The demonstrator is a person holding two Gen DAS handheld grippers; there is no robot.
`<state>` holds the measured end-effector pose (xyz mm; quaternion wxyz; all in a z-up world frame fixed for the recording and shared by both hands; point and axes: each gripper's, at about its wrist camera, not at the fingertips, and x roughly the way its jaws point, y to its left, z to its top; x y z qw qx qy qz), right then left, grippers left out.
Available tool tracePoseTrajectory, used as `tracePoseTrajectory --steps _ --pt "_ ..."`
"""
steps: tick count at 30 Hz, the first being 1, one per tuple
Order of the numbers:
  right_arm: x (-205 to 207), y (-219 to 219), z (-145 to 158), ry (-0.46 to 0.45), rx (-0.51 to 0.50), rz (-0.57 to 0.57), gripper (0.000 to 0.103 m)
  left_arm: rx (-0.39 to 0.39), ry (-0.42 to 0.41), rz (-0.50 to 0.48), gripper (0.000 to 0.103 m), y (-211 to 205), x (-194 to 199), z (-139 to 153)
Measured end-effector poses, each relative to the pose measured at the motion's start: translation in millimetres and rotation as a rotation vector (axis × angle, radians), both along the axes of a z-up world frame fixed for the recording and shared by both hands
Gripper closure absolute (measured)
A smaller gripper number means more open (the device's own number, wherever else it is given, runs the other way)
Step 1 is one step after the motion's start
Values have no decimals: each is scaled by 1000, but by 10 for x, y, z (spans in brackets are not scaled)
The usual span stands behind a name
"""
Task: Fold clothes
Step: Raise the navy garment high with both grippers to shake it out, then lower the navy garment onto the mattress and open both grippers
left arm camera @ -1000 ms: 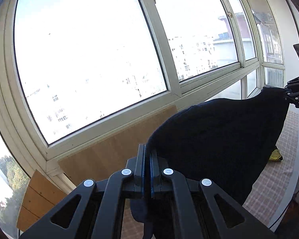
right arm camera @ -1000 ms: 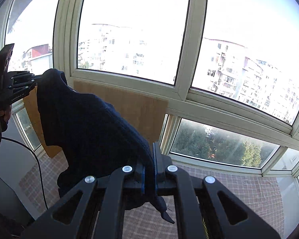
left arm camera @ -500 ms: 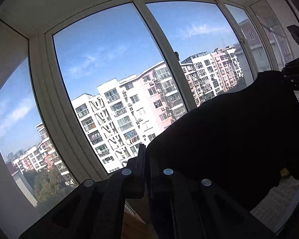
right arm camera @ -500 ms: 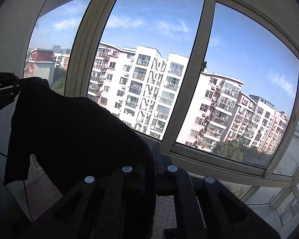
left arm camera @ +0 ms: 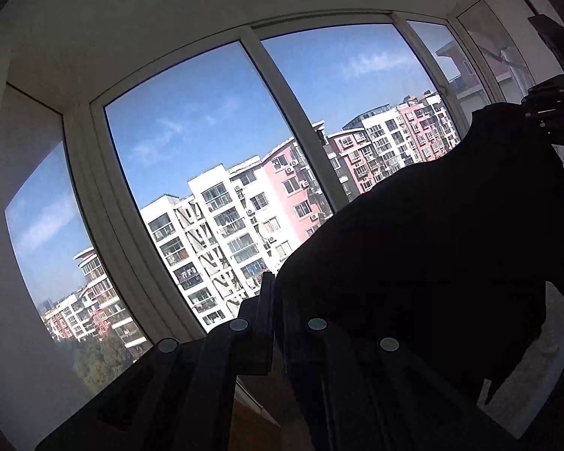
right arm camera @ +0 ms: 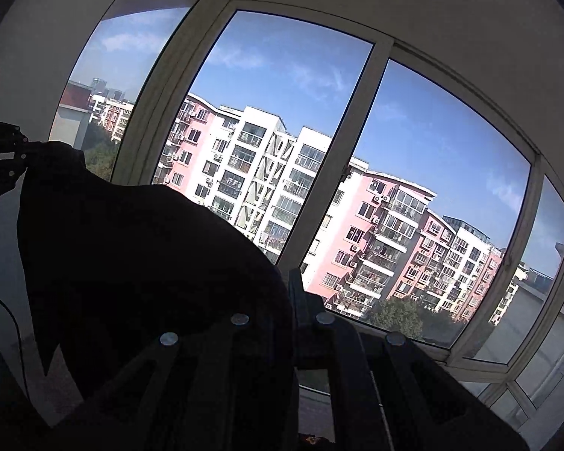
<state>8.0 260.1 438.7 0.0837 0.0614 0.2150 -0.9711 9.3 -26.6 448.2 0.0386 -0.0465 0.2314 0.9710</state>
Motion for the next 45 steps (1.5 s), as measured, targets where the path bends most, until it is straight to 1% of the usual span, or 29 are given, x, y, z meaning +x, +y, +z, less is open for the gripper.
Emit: tracePoseTrajectory --steps 1,4,6,7,8,10,11,12,14,17,19,21,23,25,26,27,29,31,33,35,37,38,39,41,43,45 --pt "-35 -10 7 5 9 -11 97 -3 -3 -5 100 2 -3 8" --pt "-264 -28 -56 3 22 -38 97 -5 -42 -17 100 18 -251 -87" --pt "-563 -20 -186 -41 21 -44 97 -6 -70 -25 100 28 -425 -155" --pt "-715 -16 -252 -64 20 -47 97 -6 -95 -24 100 23 -595 -226" --pt "-939 -1 -386 -101 16 -47 97 -7 -128 -21 100 21 -811 -382" --pt "-1469 9 -813 -201 5 -43 97 -11 -198 -15 100 19 -1258 -726" --pt "-1735 14 -1030 -252 0 -41 97 -16 -237 -9 100 21 -1515 -982" --pt "-2023 23 -1334 -305 -4 -42 97 -21 -278 -3 100 24 -1780 -1256" --pt "-2572 69 -2039 -419 -43 -38 97 -8 -386 0 100 32 -2308 -1945" --pt "-3260 59 -3309 -612 -92 -22 97 21 -585 -9 100 46 -3022 -3170" --pt "-3591 -29 -4056 -715 -92 -19 97 22 -715 4 100 99 -3466 -4023" --pt "-3915 -122 -4798 -817 -91 -18 97 24 -826 23 100 108 -3854 -4757" --pt "-4179 -132 -5222 -865 -80 -37 97 35 -923 48 100 112 -4177 -5356" --pt "-4440 -138 -5630 -910 -68 -57 97 43 -979 67 100 93 -4468 -5746" --pt "-4571 -141 -5835 -932 -62 -67 97 33 -988 74 100 101 -4574 -5890" --pt "-4732 -103 -5919 -939 -58 -83 97 27 -988 83 100 91 -4687 -5983" --pt "-4893 -54 -6089 -937 -51 -110 97 45 -1001 92 100 49 -4879 -6104" --pt "-5162 43 -6262 -969 -62 -123 97 53 -1012 98 100 7 -5049 -6231" --pt "-5312 35 -6438 -997 -46 -130 97 36 -1016 101 100 -6 -5166 -6353" --pt "-5446 6 -6653 -1048 -20 -122 97 22 -1047 95 100 17 -5269 -6503" --pt "-5512 -46 -6881 -1094 6 -101 96 31 -1085 94 100 21 -5349 -6642" --pt "-5524 -67 -6944 -1104 27 -102 96 34 -1093 95 99 10 -5368 -6671" --pt "-5527 -82 -6970 -1103 42 -100 95 36 -1100 95 96 -2 -5385 -6696" --pt "-5521 -78 -6955 -1109 50 -90 89 47 -1093 90 92 -57 -5392 -6649" --pt "-5529 -13 -6867 -1130 17 -74 84 47 -1084 94 75 -154 -5391 -6551" --pt "-5511 97 -6686 -1123 -31 -68 83 47 -1064 94 68 -250 -5332 -6394"
